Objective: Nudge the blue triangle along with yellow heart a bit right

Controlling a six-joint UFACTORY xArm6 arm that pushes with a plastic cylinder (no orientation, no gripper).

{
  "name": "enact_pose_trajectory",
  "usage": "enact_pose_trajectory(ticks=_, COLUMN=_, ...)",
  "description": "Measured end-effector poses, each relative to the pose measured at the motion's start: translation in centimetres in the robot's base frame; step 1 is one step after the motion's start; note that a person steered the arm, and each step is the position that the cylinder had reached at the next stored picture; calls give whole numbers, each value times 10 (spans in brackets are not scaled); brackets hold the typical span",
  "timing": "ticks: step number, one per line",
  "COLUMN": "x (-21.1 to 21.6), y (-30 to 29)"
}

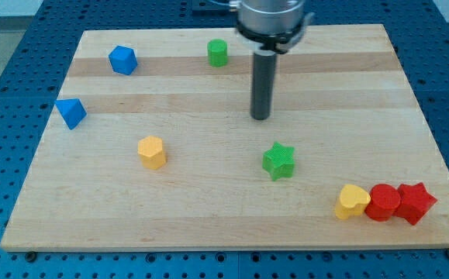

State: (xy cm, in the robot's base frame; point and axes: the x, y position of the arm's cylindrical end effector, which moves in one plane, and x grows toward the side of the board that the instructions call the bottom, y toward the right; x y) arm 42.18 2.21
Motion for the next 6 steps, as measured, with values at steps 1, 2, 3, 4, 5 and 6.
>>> enact_pose_trajectory(ticks=1, x=51, y=-27)
enact_pose_trajectory(ticks=2, x=72, y=-22)
enact_pose_trajectory(ticks=3, x=90, y=2)
enact_pose_trajectory(ticks=4, x=90, y=29)
enact_pose_trajectory(ticks=5, x=90, y=53)
enact_pose_trajectory(ticks=6, x=90, y=73)
